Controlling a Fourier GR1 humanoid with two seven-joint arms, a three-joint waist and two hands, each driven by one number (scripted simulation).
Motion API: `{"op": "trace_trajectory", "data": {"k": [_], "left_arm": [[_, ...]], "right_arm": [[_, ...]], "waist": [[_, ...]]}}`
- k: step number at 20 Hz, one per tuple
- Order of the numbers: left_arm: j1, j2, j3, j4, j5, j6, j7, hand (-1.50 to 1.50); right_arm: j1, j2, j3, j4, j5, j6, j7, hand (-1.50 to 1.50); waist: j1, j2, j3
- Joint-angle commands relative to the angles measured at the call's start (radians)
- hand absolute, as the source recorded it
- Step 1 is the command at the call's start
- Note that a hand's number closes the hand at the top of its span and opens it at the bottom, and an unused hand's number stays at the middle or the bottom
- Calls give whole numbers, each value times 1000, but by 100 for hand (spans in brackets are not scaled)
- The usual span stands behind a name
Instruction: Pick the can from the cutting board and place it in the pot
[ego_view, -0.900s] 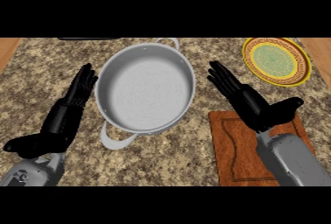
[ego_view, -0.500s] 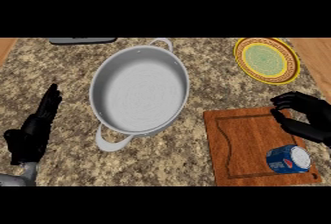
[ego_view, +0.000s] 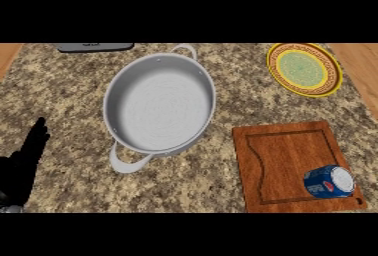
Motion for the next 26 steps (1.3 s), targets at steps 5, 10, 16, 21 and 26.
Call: {"op": "trace_trajectory", "data": {"k": [5, 10, 16, 21, 26], "left_arm": [[-20, -20, 6, 6, -41, -16, 4, 0], [-86, -22, 11, 28, -39, -45, 40, 0], [-101, -24, 1, 3, -38, -72, 56, 0], [-126, -62, 3, 77, -74, -61, 30, 0], [-40, -48, 47, 19, -70, -109, 2, 0]], "right_arm": [[232, -146, -104, -234, 13, 122, 138, -150], [151, -261, -53, -355, 34, 207, 391, -150], [118, -390, 89, -385, 103, 349, 606, -150], [0, -404, 182, -456, 35, 469, 813, -150], [-158, -305, 262, -426, 52, 552, 934, -150]], "waist": [[41, 9, -2], [58, 14, -2], [84, 20, -1], [82, 20, -1], [81, 16, 0]]}}
